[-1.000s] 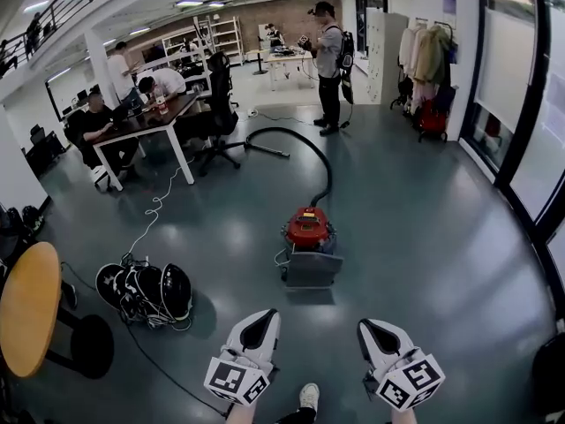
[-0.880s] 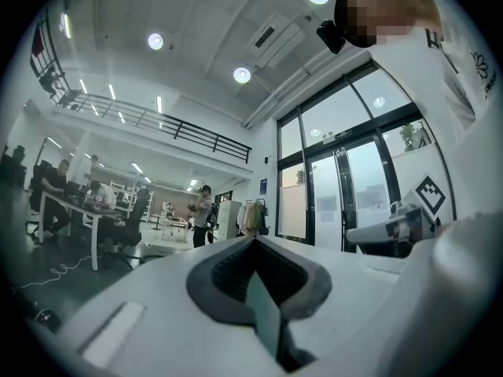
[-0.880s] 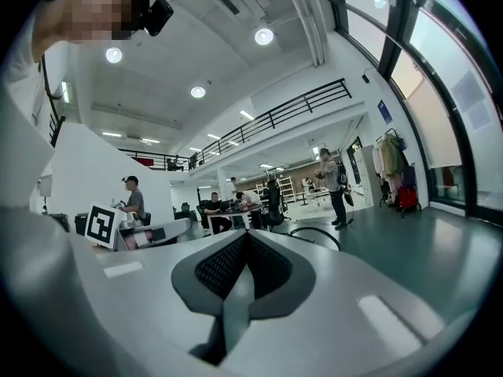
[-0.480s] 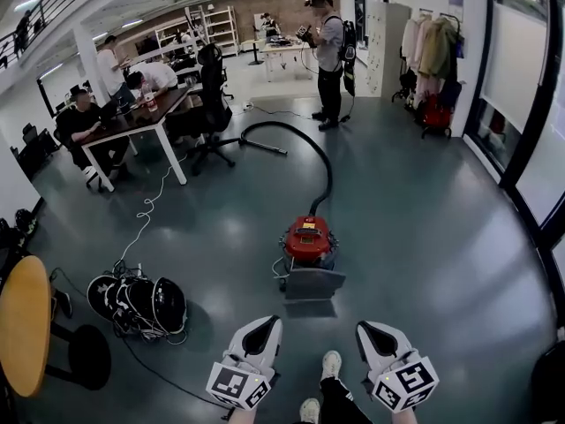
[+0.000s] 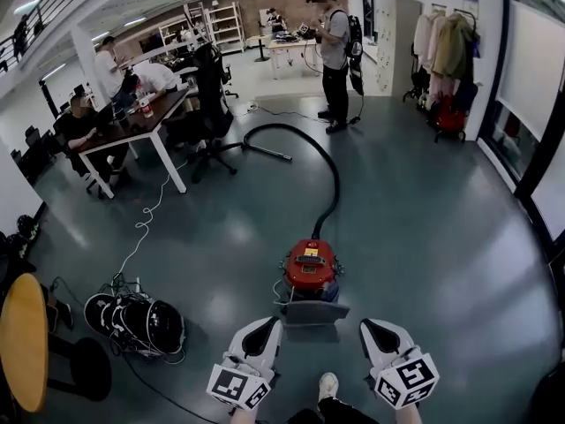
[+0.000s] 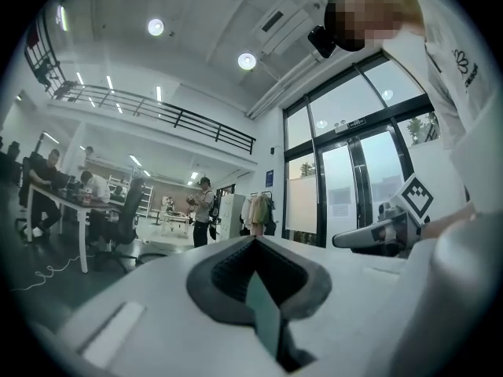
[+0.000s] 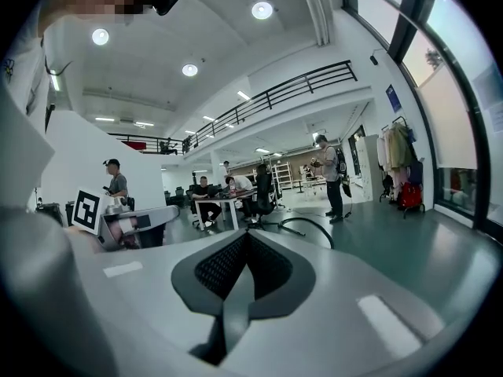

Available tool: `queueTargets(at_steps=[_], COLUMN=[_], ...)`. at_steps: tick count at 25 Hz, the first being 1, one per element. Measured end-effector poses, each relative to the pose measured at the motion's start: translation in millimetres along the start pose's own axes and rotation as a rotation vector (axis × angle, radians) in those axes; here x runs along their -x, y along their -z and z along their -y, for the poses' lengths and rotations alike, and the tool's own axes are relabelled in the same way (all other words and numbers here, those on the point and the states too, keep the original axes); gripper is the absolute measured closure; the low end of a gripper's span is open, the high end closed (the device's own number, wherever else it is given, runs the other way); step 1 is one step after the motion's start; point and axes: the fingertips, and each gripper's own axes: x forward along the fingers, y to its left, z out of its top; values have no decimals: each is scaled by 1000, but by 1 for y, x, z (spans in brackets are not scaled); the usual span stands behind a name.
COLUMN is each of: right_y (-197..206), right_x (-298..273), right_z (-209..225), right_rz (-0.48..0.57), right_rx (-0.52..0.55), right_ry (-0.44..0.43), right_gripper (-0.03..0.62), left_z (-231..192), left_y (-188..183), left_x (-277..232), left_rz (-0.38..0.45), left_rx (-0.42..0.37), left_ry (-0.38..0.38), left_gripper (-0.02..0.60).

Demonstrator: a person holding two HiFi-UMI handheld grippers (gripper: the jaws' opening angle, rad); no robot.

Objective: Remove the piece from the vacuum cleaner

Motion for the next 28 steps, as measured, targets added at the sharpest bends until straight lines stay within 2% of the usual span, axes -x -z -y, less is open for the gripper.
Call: queueTargets(at_steps=[3,6,9,12,15,16,17,18,19,21,24,28], right_y=[-5,-6,7,44,102,125,150,176,203,260,343,424], right_x=[-35,-70,-103,-135,-169,-181,-195,-207,-218,-235,-253,-268], right_z=[27,45,64,84,99,99,99,101,105,117,137,167], right_rz=[-14,-44,-103,-180,-287,-334,-384,-433,-485,-600,-758,-905], right_rx=[21,43,59,77,117,137,165,201,243,319,375,418], right_ry=[-16,-34,-49,-34,-72,-113,-154,-182,-198,-220,-261,-276], right_gripper=[566,566,566,566,566,529,449,404,398,362,329,312], left_z=[-17,-33,-52,-68,-78,-82,-87,-93,-99,-109,-120,-131], left_y=[4,22,60,115,180,207,238,270,304,368,451,523], left_x=[-39,-73,-104,-129,-151,-156,-160,-165,-169,-172,-171,-175], left_rz=[-13,-63,-178,-274,-341,-385,-442,-505,-568,-688,-850,-984], left_rx=[-30,-74,-88,-106,-131,-133,-136,-143,-157,-210,-286,-359], left_ry=[13,68,121,183,262,293,325,352,375,417,483,521], left_gripper=[577,577,577,577,577,568,501,425,402,399,377,350])
